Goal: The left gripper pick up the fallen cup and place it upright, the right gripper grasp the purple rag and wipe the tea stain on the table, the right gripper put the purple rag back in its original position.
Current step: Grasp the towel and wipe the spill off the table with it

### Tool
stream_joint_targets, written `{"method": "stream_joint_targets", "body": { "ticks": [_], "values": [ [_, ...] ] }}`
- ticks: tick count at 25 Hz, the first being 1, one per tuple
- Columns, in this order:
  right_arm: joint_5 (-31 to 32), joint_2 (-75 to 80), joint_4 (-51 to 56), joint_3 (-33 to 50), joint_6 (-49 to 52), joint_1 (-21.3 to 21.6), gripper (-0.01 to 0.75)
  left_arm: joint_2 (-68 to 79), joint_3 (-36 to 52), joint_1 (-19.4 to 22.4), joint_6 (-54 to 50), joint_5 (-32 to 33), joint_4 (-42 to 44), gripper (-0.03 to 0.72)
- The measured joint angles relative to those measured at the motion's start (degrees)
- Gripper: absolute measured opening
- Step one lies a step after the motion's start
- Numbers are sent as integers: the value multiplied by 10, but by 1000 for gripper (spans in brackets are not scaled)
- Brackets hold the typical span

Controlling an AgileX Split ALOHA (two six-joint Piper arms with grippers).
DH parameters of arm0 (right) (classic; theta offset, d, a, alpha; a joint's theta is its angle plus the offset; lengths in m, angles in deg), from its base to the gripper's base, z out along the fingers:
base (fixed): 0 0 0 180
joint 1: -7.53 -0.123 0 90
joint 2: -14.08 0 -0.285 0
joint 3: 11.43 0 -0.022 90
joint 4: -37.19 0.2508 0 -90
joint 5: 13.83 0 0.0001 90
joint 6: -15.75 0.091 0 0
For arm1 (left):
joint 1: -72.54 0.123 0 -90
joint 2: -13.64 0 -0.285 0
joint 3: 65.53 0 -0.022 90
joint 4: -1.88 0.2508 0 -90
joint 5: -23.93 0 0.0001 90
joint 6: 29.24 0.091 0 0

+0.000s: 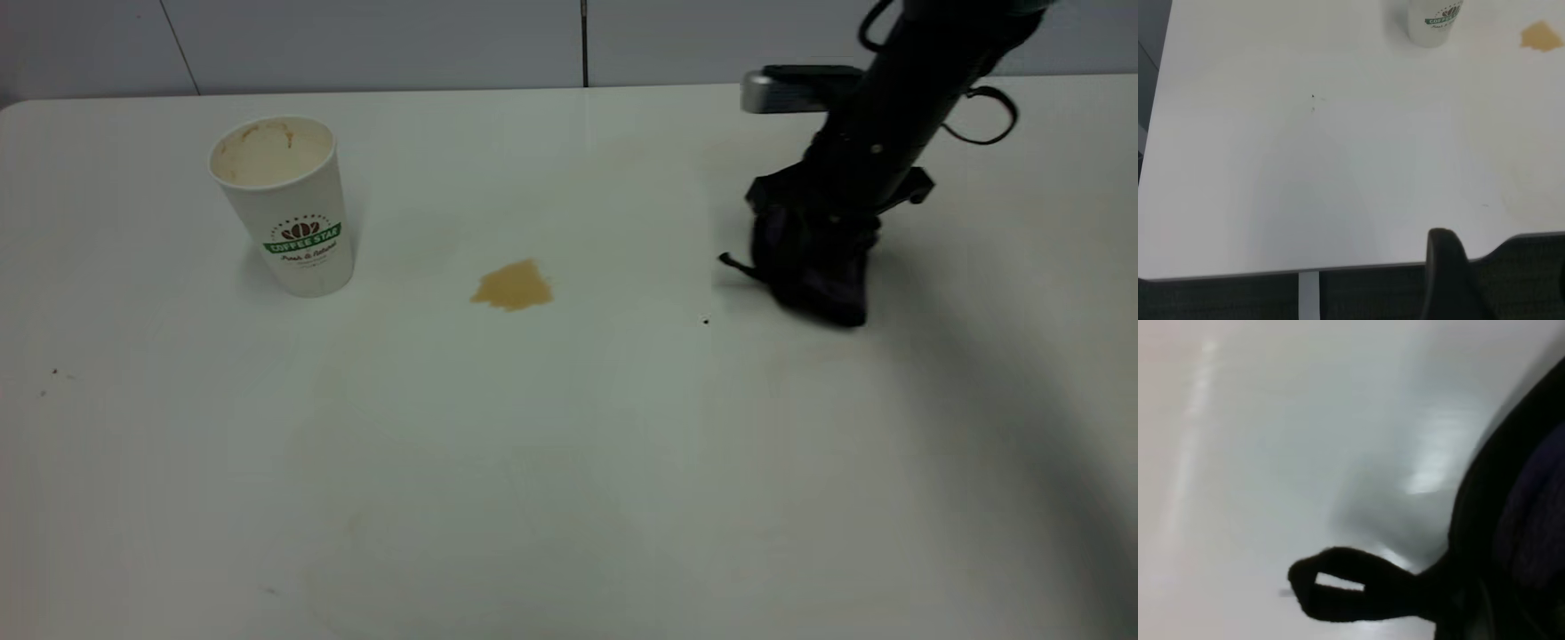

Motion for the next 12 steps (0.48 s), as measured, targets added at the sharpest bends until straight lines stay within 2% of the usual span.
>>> {"method": "stream_joint_targets", "body": {
  "ticks": [8, 12],
  "values": [
    [4, 3, 49, 0, -20, -145, 77, 0, 0, 0, 0, 0, 0, 433],
    [-35, 3, 71, 0, -20, -211, 77, 0, 0, 0, 0, 0, 0, 433]
  ]
}}
